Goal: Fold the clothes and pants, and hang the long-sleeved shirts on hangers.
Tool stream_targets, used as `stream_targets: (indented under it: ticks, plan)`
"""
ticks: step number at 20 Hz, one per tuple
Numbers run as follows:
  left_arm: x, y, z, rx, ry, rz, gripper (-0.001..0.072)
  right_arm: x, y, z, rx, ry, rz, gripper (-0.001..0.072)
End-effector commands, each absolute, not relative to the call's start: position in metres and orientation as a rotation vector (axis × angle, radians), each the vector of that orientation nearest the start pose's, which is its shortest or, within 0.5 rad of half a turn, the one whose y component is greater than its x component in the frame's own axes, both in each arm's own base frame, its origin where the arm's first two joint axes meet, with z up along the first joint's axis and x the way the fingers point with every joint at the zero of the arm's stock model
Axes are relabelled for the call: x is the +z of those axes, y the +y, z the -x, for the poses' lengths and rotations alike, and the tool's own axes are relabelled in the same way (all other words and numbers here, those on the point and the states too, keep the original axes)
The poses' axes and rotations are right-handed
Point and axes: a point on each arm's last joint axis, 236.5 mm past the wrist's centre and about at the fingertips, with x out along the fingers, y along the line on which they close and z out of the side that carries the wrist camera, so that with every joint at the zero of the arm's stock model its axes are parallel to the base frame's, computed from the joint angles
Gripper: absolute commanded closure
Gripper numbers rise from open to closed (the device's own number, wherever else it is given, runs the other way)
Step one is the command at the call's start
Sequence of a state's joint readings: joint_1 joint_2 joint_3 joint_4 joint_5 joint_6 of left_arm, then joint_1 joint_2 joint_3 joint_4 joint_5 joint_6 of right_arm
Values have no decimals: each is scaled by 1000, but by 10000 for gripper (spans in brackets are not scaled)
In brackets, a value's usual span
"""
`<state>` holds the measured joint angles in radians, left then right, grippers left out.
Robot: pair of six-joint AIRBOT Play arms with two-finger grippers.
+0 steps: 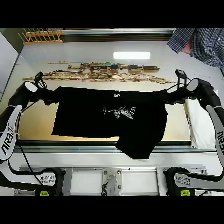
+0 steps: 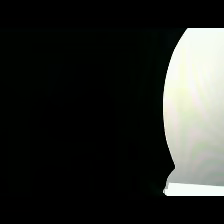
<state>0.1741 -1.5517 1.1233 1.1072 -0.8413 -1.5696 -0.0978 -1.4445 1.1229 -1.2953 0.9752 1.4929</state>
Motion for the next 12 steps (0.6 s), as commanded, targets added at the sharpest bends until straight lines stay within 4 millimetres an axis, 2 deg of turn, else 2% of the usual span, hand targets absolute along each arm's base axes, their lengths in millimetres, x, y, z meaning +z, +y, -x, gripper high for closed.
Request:
stream_targets:
  ticks: [1, 2, 3, 4, 5, 7, 9, 10, 12]
  plan:
    - [-98, -5, -426, 62, 1240, 608, 700, -73, 24, -396, 69, 1311, -304, 688]
    - [-98, -6, -425, 61, 1243, 609, 677, -73, 26, -396, 72, 1309, -312, 667]
    - [-94, -6, -426, 61, 1234, 612, 417, -71, 27, -397, 73, 1304, -322, 473]
    - [-85, -3, -428, 71, 1211, 624, 181, -66, 26, -398, 73, 1291, -323, 244]
    - [-71, 2, -430, 77, 1178, 631, 172, -57, 23, -400, 69, 1267, -316, 211]
    - [-30, 21, -423, 88, 1112, 614, 173, -22, 6, -401, 44, 1186, -279, 233]
    - [-9, 51, -394, 141, 1114, 533, 173, 15, -11, -392, 16, 1115, -270, 233]
    - [-8, 63, -373, 179, 1128, 515, 173, 33, -17, -385, 4, 1082, -274, 233]
    - [-22, 74, -326, 239, 1187, 541, 173, 64, -22, -377, -6, 1012, -268, 233]
